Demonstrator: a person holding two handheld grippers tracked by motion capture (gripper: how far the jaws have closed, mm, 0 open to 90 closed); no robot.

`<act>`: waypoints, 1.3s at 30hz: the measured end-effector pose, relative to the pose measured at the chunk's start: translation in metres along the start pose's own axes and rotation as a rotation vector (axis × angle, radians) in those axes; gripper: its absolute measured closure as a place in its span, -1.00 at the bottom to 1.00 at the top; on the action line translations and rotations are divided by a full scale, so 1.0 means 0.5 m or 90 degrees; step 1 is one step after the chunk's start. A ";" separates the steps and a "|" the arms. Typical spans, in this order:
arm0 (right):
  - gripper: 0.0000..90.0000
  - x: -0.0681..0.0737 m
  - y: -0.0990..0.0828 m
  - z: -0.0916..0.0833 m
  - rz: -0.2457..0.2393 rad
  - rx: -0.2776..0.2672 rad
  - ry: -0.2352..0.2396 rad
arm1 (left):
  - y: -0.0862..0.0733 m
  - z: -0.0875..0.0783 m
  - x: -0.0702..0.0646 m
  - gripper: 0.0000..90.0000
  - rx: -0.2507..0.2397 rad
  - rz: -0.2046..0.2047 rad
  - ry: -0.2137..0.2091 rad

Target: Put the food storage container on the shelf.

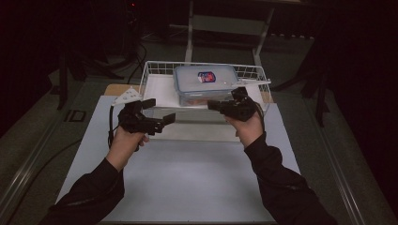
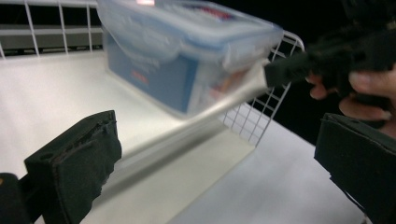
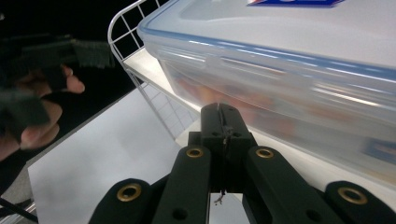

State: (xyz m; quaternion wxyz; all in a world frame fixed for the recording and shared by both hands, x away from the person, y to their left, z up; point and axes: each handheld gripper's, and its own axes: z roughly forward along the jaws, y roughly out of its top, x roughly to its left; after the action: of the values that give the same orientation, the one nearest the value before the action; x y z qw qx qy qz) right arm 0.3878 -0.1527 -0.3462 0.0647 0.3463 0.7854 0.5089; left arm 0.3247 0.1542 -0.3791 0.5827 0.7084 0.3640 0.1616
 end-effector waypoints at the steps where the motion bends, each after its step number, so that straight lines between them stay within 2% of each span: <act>1: 1.00 0.002 0.000 0.008 0.001 0.002 0.004 | -0.005 0.001 -0.003 -1.00 0.003 0.005 0.000; 6: 1.00 0.018 0.000 0.055 -0.001 0.015 0.015 | -0.016 0.004 -0.010 -1.00 0.003 0.015 -0.001; 11: 1.00 0.028 0.005 0.092 -0.004 0.016 0.005 | -0.021 0.008 -0.014 -1.00 0.007 0.018 -0.004; 22: 1.00 0.019 0.028 0.120 0.005 0.023 -0.007 | -0.028 0.016 -0.020 -1.00 0.012 0.022 -0.014; 26: 0.97 0.024 0.024 0.120 -0.001 0.029 0.004 | -0.029 0.010 -0.026 -1.00 0.005 0.033 -0.023; 28: 0.82 0.033 0.017 0.111 -0.013 0.032 0.016 | -0.032 0.006 -0.029 -1.00 0.002 0.041 -0.027; 32: 0.27 0.054 -0.004 0.085 -0.031 0.027 0.039 | -0.041 -0.003 -0.032 -1.00 -0.009 0.036 -0.031; 35: -0.05 0.066 -0.022 0.065 -0.042 0.016 0.049 | -0.050 -0.010 -0.035 -1.00 -0.015 0.035 -0.034; 37: -0.28 0.070 -0.032 0.055 -0.047 0.009 0.060 | -0.054 -0.015 -0.038 -1.00 -0.024 0.036 -0.045; 39: -0.41 0.074 -0.044 0.043 -0.064 -0.001 0.077 | -0.059 -0.019 -0.044 -1.00 -0.025 0.041 -0.051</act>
State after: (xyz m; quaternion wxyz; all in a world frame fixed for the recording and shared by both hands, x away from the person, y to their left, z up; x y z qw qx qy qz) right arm 0.3591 -0.1191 -0.3656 0.0430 0.2752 0.8041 0.5253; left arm 0.2940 0.1468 -0.3999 0.6051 0.7142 0.3142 0.1584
